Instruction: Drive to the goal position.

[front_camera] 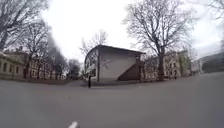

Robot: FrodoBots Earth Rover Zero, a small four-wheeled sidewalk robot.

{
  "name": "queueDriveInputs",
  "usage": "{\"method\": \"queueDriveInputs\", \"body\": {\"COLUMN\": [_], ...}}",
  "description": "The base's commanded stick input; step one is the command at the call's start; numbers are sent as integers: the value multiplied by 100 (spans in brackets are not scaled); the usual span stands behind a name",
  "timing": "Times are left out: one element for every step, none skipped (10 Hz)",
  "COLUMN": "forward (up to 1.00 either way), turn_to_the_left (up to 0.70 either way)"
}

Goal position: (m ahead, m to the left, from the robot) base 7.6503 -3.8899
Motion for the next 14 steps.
{"method": "queueDriveInputs", "body": {"forward": [100,100,100,100,100,100,100,100,100,100,100,100,100,100], "turn_to_the_left": [0,-6,-21,-35,-40,-40,-40,-40,-40,-40,-40,-40,-40,-40]}}
